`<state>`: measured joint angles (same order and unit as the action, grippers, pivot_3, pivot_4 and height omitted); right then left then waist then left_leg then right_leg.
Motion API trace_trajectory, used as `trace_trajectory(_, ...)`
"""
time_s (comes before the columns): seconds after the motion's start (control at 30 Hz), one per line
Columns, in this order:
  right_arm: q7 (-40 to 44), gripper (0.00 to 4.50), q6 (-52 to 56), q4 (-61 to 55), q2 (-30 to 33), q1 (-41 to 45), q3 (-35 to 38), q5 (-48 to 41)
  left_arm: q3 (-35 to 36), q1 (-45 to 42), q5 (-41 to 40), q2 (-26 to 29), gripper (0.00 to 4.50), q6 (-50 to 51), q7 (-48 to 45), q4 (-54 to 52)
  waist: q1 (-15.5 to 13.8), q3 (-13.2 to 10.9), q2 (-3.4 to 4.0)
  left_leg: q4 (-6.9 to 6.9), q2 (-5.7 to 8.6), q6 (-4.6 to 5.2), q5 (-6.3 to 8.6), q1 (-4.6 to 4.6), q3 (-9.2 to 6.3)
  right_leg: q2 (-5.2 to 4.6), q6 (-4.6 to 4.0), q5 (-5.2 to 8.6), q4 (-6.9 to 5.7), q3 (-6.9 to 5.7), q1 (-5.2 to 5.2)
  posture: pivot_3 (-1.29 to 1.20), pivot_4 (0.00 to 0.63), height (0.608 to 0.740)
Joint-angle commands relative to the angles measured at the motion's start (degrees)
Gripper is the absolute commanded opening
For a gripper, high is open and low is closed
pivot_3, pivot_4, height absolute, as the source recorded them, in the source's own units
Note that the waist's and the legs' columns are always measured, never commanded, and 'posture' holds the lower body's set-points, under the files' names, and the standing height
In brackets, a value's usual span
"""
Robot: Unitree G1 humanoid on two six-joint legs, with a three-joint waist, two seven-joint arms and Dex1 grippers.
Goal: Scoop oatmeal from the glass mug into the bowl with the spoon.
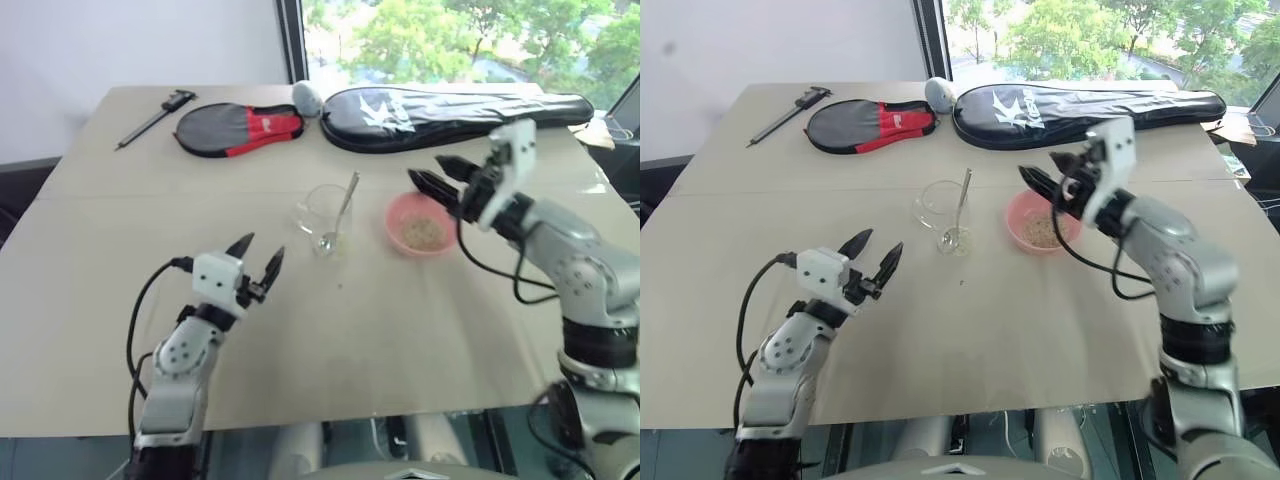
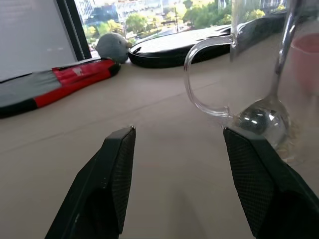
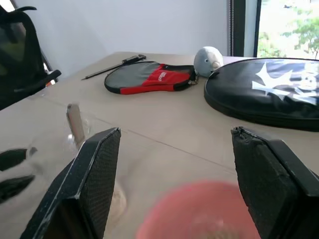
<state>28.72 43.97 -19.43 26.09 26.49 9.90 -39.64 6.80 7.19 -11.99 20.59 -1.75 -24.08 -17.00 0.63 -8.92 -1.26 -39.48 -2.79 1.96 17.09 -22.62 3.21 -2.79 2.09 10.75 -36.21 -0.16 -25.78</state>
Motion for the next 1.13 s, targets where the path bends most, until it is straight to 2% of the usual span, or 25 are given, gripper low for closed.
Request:
trace_trajectory(0.03, 10.49, 3.82, 0.12, -9.84, 5.69, -14.02, 3.90, -6.79, 2.87, 6.32, -3.61, 0.79, 4.11, 3.18, 0.08, -10.88, -0.06, 0.05, -0.06, 0.02, -0.01, 0.00, 0.00, 0.00, -0.12, 0.01, -0.01, 0.01, 0.03, -0.09, 0.07, 0.00, 0.150, 0.740)
trace_trajectory(0.1, 13.42, 4.31, -3.44, -11.71, 7.00, -20.72, 3.76, -5.36, 3.93, 9.00, -4.30, 0.21, 4.50, 4.57, 1.24, -13.45, -0.08, 0.06, -0.03, 0.11, -0.06, 0.00, 0.01, 0.08, -0.25, 0.02, -0.01, 0.01, 0.19, -0.17, 0.20, 0.00, 0.150, 0.740)
trace_trajectory(0.13, 15.05, 4.45, -6.04, -12.18, 8.05, -23.43, 2.91, -3.23, 4.04, 10.31, -4.47, 0.07, 4.50, 5.15, 1.40, -14.44, -0.03, 0.05, -0.02, 0.12, -0.06, 0.00, 0.01, 0.06, -0.30, 0.02, -0.01, 0.02, 0.20, -0.18, 0.19, 0.00, 0.150, 0.740)
trace_trajectory(0.2, 16.73, 4.45, -11.42, -11.80, 8.05, -29.29, 1.69, 1.07, 3.26, 15.32, -3.15, 0.21, 4.50, 5.33, 0.74, -15.68, 0.18, 0.06, 0.06, 0.10, -0.04, 0.00, 0.01, 0.11, -0.32, 0.05, 0.00, 0.03, 0.20, -0.08, 0.18, 0.00, 0.150, 0.740)
trace_trajectory(0.33, 17.00, 4.45, -19.93, -7.22, 5.47, -34.68, 0.64, 6.55, 2.72, 21.02, -2.26, 0.10, 4.50, 4.83, -0.20, -15.04, 0.29, 0.05, 0.01, 0.10, -0.06, 0.01, 0.01, 0.84, -0.20, 0.09, 0.03, 0.33, 0.21, 0.10, 0.70, 0.00, 0.150, 0.740)
trace_trajectory(0.6, 20.77, 4.45, -31.53, 1.50, 3.91, -38.27, -1.31, 12.66, 1.90, 21.62, -1.39, 0.38, 4.50, 3.39, -1.18, -11.87, -0.06, 0.11, 0.04, 0.08, -0.02, 0.01, 0.01, 0.90, -0.31, 0.10, 0.00, 0.34, 0.25, 0.08, 0.87, 0.00, 0.150, 0.740)
trace_trajectory(1.13, 21.10, 4.45, -36.66, 4.12, 3.10, -42.20, -1.60, 14.04, -1.04, 22.02, -0.04, 0.14, 4.50, 2.33, -3.16, -11.64, -0.18, 0.11, 0.04, 0.10, 0.00, 0.02, 0.01, 0.88, -0.30, 0.10, 0.00, 0.34, 0.31, 0.09, 0.87, 0.00, 0.150, 0.740)
